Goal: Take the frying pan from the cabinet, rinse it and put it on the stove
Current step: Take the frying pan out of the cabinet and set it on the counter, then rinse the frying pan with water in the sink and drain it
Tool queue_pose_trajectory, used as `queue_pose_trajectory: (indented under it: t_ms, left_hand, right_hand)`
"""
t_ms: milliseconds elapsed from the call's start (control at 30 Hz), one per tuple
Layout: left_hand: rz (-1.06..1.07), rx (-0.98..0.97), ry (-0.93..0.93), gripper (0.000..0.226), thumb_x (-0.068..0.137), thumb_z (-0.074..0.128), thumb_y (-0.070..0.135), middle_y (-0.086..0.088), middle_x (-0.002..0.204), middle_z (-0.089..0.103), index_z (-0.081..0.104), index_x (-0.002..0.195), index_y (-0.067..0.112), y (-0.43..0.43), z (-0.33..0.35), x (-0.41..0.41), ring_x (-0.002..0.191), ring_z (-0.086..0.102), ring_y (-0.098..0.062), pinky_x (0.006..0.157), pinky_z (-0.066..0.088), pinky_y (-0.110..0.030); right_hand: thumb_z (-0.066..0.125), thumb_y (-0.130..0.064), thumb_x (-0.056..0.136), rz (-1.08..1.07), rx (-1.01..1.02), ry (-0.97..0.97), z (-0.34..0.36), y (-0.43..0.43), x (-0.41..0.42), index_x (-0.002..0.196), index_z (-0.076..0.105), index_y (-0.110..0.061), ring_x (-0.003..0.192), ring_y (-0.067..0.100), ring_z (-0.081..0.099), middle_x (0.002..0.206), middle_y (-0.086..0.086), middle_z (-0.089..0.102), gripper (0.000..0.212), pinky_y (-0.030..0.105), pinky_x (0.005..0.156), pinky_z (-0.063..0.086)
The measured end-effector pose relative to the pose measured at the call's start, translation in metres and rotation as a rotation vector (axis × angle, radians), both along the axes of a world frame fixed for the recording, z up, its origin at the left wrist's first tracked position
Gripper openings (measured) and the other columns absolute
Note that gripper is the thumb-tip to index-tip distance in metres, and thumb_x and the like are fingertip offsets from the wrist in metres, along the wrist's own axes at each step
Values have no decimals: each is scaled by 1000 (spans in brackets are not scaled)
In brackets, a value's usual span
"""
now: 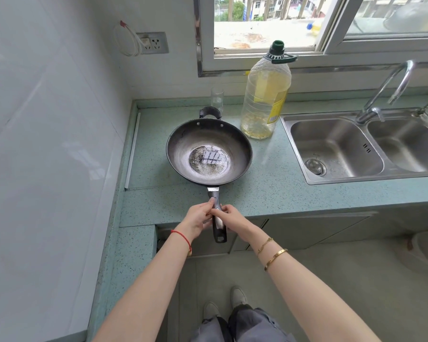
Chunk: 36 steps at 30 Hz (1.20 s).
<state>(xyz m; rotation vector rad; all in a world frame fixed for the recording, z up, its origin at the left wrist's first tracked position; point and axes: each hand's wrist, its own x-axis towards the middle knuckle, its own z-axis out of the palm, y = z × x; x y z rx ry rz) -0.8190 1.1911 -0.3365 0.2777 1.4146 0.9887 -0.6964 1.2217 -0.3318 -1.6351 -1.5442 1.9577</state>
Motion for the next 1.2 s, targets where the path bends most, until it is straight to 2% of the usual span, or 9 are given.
queue_pose_trajectory:
  t_ms: [67,133,233,333,500,667,767,1100,1200]
  left_hand:
    - [26,-13,-5,18,99,56,26,3,81,75,66,97,11,-4,5,-3,75,70,-9,69,56,-20]
    - [35,-21,23,26,100,55,27,-2,108,73,60,121,11,-9,10,-10,95,69,-18,89,54,-31]
    - [6,-37,172,40,100,54,31,-4,131,65,53,136,14,-17,16,-22,115,64,-24,103,45,-38]
    - [83,12,270,39,99,55,31,-4,130,65,57,133,13,-25,27,-32,118,62,-23,101,44,-37]
    - [208,240,307,25,100,53,29,-2,126,67,65,120,20,-40,64,-45,121,60,-22,104,45,-40]
    - [276,415,291,30,101,51,26,-1,119,70,66,125,16,-59,100,-43,112,61,-18,103,45,-40]
    - [303,465,278,32,101,51,26,-5,125,69,65,127,13,-74,116,-33,114,62,-19,103,45,-39]
    - [392,513,265,34,100,52,27,-8,128,68,64,128,12,-127,133,23,123,62,-25,108,45,-42]
    - [412,501,267,32,100,52,28,-6,125,70,66,126,13,-142,135,42,122,62,-24,108,45,-42]
  right_hand:
    - [56,-35,99,-56,0,2,1,2,3,110,48,-10,76,9,52,90,0,51,28,22,61,46]
    - [55,-34,99,-121,11,3,3,3,6,116,49,-7,80,12,55,97,3,55,32,23,64,51]
    - [50,-34,100,-178,109,-59,7,9,13,113,50,-9,83,16,60,98,3,62,28,34,84,53]
    - [48,-37,100,-222,181,-97,17,13,22,109,51,-13,100,21,59,107,4,65,26,46,101,49]
    - [47,-34,102,-305,277,7,46,8,40,113,54,-16,114,22,60,116,3,65,23,45,104,48]
    - [49,-30,102,-402,382,146,70,-1,61,119,58,-12,111,21,63,112,1,68,26,41,103,49]
    - [48,-28,103,-437,409,212,79,-9,75,121,59,-9,107,21,64,113,4,70,28,38,99,51]
    - [47,-26,104,-427,401,289,86,-51,134,117,61,-12,104,20,64,112,3,70,24,28,86,50]
    - [48,-26,104,-415,383,294,85,-63,151,120,61,-11,104,20,65,111,1,71,26,31,89,51]
